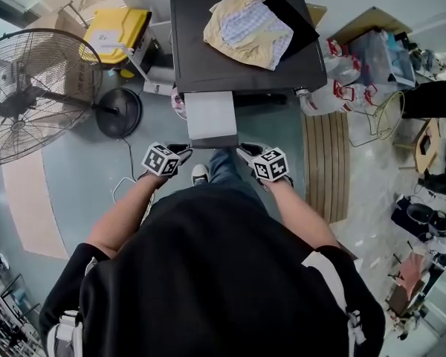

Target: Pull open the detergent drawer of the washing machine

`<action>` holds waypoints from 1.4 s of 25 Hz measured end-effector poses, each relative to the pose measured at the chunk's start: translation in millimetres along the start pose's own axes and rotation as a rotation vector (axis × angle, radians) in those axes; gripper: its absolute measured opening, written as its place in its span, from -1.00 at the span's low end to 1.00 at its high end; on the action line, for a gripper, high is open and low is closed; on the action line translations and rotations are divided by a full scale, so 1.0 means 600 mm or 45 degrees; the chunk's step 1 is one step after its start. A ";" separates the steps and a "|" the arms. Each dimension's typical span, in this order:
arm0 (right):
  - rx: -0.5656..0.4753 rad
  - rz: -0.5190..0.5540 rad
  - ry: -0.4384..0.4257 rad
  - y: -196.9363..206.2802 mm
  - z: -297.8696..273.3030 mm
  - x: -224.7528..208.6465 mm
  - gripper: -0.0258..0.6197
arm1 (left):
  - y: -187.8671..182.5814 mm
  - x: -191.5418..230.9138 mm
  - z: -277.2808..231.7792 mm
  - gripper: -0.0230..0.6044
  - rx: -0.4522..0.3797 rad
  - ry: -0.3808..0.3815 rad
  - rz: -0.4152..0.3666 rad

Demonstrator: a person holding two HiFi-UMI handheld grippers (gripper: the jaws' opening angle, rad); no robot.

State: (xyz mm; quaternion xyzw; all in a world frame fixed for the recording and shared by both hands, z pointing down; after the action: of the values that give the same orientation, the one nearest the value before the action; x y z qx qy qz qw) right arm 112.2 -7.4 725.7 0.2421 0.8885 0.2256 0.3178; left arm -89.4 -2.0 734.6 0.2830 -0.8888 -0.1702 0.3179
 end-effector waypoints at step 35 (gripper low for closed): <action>-0.043 -0.041 0.030 0.015 0.013 0.002 -0.67 | 0.010 -0.002 0.008 -0.60 -0.005 0.001 -0.054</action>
State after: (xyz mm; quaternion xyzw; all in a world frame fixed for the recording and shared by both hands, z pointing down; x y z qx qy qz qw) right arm 119.1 2.1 724.8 0.2198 0.8921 0.2382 0.3150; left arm -93.9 3.9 733.5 0.3013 -0.8820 -0.1785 0.3153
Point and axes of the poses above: the fingertips, and each gripper's own axes: z backward along the fingers, x to its left, y out of its underside, the point moved 2 cm from there along z, backward along the fingers, and after that the axes turned 1 degree about -y, right-handed, at the moved point
